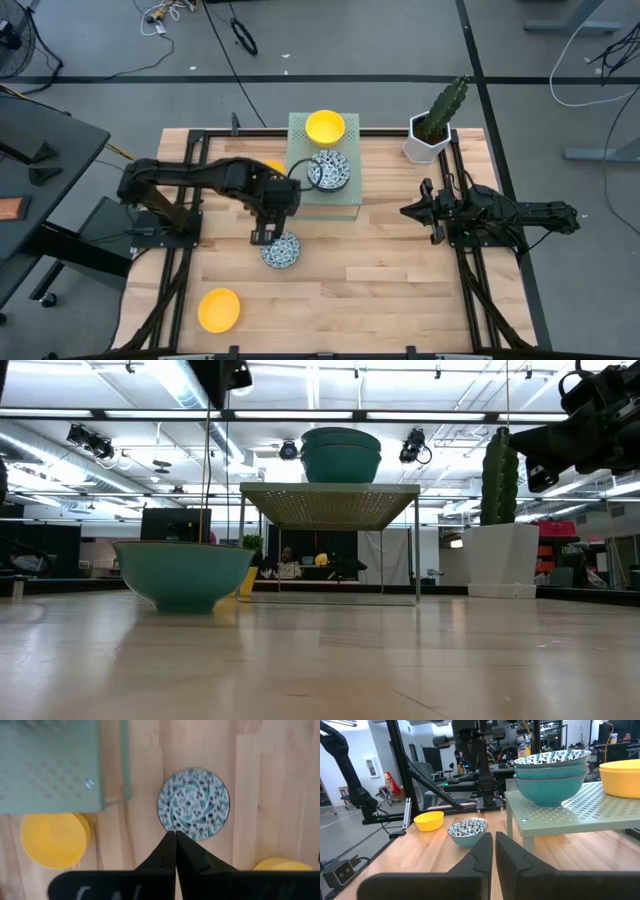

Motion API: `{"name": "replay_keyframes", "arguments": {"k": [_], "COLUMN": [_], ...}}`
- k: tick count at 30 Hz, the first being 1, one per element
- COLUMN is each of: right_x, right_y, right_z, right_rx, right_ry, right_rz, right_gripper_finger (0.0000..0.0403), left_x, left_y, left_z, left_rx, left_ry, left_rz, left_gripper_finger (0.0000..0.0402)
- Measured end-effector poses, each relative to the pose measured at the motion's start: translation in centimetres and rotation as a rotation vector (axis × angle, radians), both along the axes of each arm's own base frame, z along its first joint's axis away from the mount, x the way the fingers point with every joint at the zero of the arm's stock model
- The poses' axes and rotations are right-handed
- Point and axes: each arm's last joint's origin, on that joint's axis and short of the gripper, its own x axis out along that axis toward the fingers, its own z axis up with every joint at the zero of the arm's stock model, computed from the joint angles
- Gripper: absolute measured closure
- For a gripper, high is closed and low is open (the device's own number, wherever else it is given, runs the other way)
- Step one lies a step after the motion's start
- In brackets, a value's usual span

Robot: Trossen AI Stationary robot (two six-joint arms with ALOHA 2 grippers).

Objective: Pick & Place Mini bowls
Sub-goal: Stack the yellow bowl on top of the other yellow bowls on the shelf

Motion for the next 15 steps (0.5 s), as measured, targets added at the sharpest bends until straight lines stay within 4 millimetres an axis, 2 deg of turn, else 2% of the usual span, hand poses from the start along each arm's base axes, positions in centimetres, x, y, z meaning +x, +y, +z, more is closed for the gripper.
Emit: {"name": "replay_keyframes", "arguments": {"k": [6, 15], "right_x": [0.0, 0.0], "right_y": [0.0, 0.0], "right_z": [0.0, 0.0], "right_rx": [0.000, 0.000], "right_ry": [0.000, 0.000], "right_rz": [0.000, 0.000], "right_gripper_finger": [0.0376, 0.0376], "left_x": [-1.6, -3.4], "left_y": [-0.8, -1.4], "left_z": [-1.7, -2.7], "left_rx": [0.005, -0.003], "left_ry": [0.046, 0.060], "left_rz": [-0.033, -0.066], "left_gripper_finger": [0.0400, 0.0400]}}
